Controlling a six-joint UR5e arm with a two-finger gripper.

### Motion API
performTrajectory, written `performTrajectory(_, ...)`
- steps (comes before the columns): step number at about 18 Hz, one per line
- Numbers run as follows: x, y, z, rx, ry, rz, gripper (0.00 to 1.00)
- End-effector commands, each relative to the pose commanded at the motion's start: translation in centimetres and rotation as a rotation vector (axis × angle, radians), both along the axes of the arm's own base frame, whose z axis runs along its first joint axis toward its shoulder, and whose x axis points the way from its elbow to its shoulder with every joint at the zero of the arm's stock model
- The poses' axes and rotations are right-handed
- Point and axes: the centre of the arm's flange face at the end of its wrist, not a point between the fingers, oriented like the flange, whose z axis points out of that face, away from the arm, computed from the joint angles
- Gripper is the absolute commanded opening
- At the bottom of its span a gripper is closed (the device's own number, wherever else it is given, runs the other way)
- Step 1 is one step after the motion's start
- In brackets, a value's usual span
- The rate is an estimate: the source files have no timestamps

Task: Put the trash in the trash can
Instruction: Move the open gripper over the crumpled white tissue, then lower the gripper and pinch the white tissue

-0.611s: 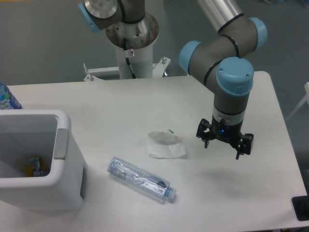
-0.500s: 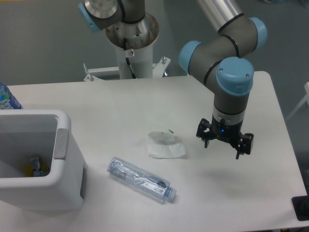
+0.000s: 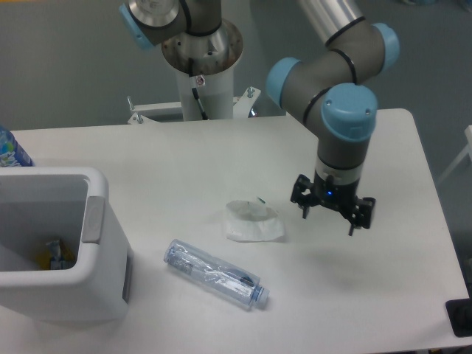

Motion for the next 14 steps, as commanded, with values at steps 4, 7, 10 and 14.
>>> performTrajectory(4,5.4,-0.1,-2.5,-0.025,-0.026,-0.053,1.0)
performTrajectory(7,7.5,-1.4,-4.3,-0.036,-0.034,-0.097,1.0)
performTrajectory(10,8.8,-0.5,-4.9,-0.044,-0.04,-0.146,1.0)
performTrajectory(14,10.3,0.7,-6.8,-0.065,-0.063,-0.171,1.0)
